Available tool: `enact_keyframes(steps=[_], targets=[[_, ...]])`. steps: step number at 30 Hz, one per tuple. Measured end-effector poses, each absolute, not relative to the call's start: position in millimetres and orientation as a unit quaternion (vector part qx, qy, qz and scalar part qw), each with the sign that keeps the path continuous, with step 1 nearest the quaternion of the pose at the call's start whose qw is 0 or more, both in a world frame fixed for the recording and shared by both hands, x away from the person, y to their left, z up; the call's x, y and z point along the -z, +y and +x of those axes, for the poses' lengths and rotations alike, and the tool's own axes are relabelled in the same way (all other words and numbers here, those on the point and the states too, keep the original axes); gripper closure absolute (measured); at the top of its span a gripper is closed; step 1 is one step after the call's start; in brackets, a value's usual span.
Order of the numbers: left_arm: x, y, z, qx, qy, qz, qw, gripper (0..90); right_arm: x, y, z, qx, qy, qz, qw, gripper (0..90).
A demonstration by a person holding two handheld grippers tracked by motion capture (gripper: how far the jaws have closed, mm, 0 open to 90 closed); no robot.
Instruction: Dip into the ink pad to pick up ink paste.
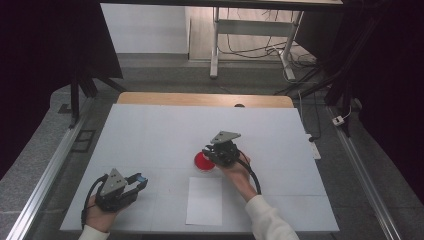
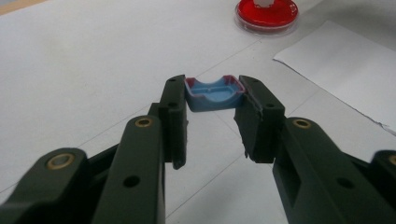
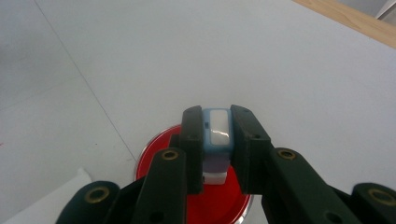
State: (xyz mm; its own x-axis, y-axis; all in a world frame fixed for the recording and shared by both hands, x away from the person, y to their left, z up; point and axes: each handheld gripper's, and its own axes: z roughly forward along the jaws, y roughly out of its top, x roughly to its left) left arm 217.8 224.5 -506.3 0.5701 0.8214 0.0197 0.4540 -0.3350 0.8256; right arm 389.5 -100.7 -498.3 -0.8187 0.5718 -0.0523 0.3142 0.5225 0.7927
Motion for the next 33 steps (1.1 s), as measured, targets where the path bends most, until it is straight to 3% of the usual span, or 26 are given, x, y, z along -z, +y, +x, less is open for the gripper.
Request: enact_keyframes(steps=[33], targets=[[506.0,224.3,217.6,-0.225,0.406,0.785,0.41,64.4,497.7,-99.2,385.8,-0.411,0.858,0.262,0.164,76.0]])
